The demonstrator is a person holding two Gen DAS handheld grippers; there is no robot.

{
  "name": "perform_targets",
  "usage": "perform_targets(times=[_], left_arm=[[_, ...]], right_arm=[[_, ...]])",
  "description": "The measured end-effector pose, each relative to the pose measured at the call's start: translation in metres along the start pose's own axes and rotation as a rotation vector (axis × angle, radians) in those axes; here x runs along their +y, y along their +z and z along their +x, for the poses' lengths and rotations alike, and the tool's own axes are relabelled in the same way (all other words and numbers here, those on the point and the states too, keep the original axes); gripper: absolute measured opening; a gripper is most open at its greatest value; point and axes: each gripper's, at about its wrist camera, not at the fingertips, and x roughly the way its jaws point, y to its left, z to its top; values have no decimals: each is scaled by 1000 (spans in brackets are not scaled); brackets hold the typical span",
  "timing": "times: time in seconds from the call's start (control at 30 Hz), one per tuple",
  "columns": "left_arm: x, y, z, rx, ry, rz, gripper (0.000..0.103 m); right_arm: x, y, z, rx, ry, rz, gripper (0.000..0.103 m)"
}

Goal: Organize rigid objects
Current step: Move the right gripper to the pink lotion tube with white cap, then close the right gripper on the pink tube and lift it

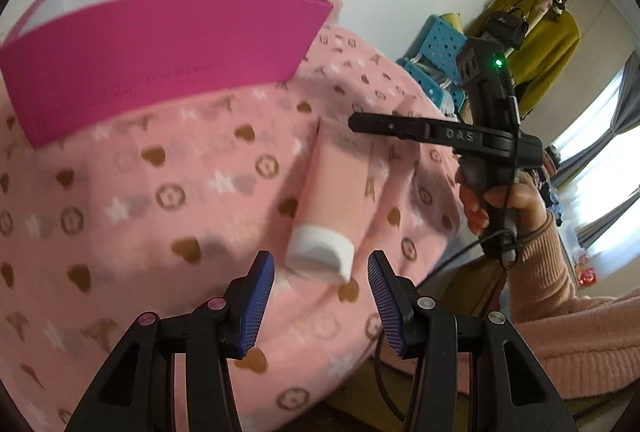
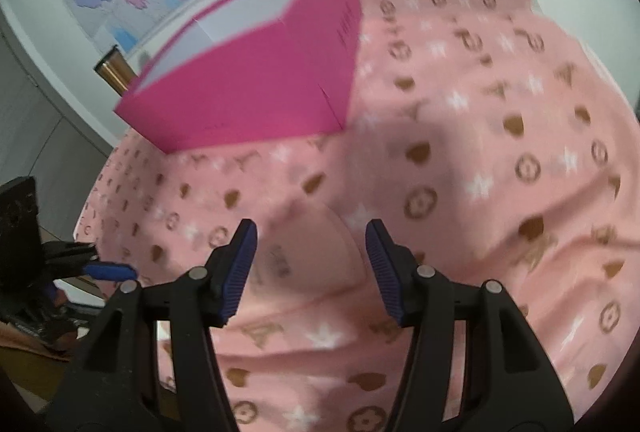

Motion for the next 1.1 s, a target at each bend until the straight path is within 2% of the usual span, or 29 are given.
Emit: perform_targets(times=[0.27, 0.63, 1.1], left_arm=[[-2, -13, 4, 23, -29, -29, 48], [-3, 1, 14, 7, -31, -47, 48], [44, 25, 4, -89, 145, -130, 48]], right_arm=[[-3, -6, 1, -9, 7, 5, 58], [8, -12, 2, 3, 10, -23, 59], [30, -26, 4, 20, 80, -34, 59]])
